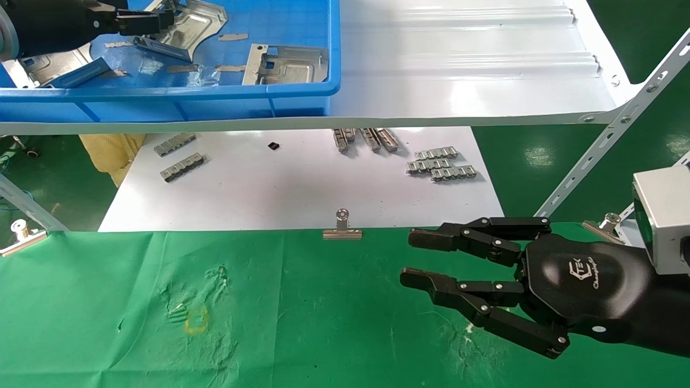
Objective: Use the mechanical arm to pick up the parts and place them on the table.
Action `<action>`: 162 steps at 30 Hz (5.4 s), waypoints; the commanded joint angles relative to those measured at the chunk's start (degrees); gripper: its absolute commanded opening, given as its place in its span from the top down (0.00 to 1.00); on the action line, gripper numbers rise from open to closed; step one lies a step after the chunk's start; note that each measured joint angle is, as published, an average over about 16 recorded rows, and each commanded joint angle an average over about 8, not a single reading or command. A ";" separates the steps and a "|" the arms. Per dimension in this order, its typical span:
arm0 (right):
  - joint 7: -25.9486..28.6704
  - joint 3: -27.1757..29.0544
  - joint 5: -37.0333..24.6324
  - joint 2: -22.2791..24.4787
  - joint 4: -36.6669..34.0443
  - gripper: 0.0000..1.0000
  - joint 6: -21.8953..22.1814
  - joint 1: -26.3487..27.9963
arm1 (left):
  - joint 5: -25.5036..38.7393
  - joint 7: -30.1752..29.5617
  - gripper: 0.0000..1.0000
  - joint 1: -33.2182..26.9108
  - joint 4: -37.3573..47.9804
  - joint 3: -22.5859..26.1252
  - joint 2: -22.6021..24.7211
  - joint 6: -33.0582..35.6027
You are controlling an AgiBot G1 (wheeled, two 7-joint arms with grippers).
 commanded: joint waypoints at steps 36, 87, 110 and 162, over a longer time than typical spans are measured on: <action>0.00 0.00 0.00 0.00 0.00 0.00 0.00 0.00 | -7.18 9.82 1.00 -1.56 -3.72 -4.36 -5.44 27.04; 0.00 0.00 0.00 0.00 0.00 0.00 0.00 0.00 | -13.26 52.71 0.58 21.63 -14.66 18.87 -14.62 42.16; 0.00 0.00 0.00 0.00 0.00 0.00 0.00 0.00 | -17.70 44.72 0.00 20.48 -10.28 18.73 -13.16 45.84; 0.00 0.00 0.01 0.01 -0.02 0.00 0.01 -0.01 | -32.57 15.31 0.00 42.40 -47.33 -1.37 -22.47 42.22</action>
